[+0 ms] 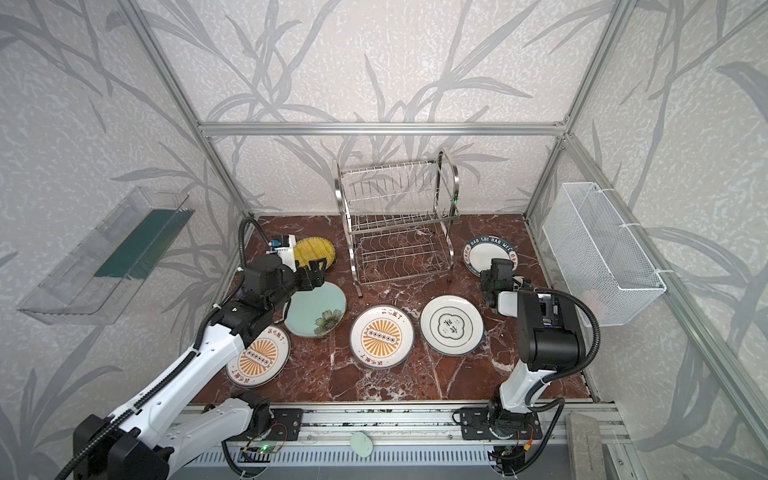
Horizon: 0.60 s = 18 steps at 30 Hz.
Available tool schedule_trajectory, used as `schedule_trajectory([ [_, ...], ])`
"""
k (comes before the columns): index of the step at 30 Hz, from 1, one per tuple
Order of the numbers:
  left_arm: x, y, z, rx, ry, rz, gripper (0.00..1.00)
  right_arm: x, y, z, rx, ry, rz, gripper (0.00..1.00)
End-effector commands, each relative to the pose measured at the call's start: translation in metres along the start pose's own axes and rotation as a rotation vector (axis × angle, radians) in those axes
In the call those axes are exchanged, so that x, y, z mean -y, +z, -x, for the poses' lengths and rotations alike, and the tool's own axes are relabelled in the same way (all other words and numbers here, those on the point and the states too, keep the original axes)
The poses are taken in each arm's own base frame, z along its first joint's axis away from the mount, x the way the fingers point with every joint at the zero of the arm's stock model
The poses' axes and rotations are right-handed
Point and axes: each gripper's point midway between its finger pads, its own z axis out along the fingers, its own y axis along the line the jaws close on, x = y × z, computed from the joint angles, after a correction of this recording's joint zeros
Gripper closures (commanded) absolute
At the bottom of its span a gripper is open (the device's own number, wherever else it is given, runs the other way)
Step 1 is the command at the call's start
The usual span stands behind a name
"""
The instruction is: Load the plates into the dish rack
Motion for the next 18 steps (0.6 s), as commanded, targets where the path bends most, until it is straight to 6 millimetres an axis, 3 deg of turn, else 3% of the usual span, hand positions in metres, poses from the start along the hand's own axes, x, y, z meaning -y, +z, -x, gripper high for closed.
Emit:
schedule_trajectory([
  [1,0.006,-0.005,0.008,0.028,0.002,-0.025,0.13,0.005,-0.010,0.005,0.014,-0.040,-0.018,0.94],
  [10,0.007,-0.002,0.008,0.022,0.002,-0.029,0.13,0.004,-0.024,0.009,0.021,-0.059,-0.002,0.98],
  [18,0.007,-0.002,0.008,0.022,0.001,-0.030,0.13,0.021,-0.032,0.014,0.028,-0.044,-0.014,0.94],
])
